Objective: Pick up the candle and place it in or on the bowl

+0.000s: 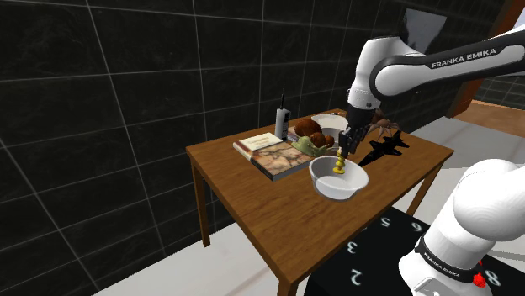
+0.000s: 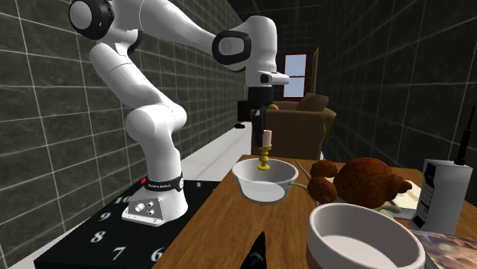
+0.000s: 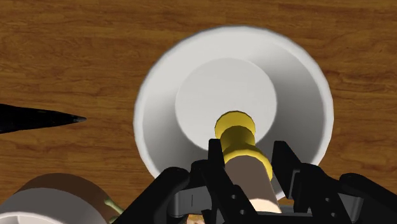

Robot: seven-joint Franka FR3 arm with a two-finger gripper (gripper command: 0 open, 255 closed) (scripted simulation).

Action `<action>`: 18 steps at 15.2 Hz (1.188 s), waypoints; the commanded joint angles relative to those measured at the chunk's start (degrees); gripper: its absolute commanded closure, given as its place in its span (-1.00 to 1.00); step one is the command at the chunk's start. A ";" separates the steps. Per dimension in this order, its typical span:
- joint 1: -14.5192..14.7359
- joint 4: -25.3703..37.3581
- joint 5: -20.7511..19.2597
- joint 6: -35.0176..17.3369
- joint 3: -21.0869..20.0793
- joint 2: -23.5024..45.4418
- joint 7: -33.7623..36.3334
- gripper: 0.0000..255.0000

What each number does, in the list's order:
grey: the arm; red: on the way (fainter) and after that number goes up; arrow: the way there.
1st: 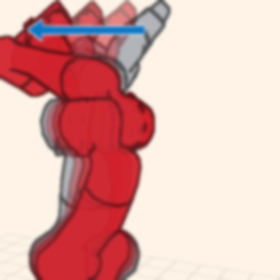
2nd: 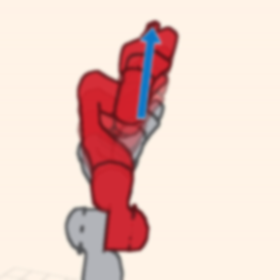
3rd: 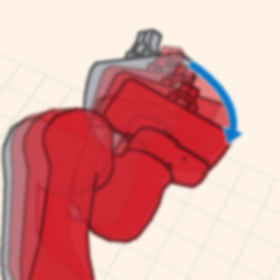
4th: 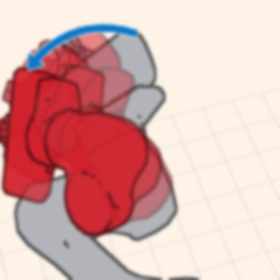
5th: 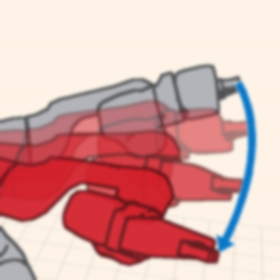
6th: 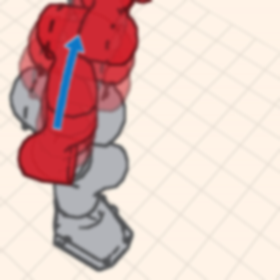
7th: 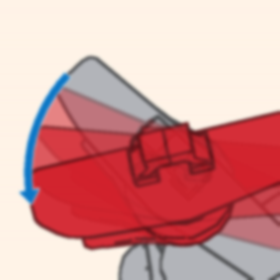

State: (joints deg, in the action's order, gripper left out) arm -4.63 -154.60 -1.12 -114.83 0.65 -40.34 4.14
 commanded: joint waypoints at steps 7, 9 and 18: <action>0.00 0.00 0.00 0.00 0.00 0.00 0.00 -1.00; 0.04 3.25 0.06 4.29 -0.06 -1.05 -0.01 -1.00; 0.06 6.36 0.12 7.97 -0.11 -1.62 -0.03 -1.00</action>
State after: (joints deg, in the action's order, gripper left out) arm -4.57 -148.24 -1.01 -106.88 0.54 -41.95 4.12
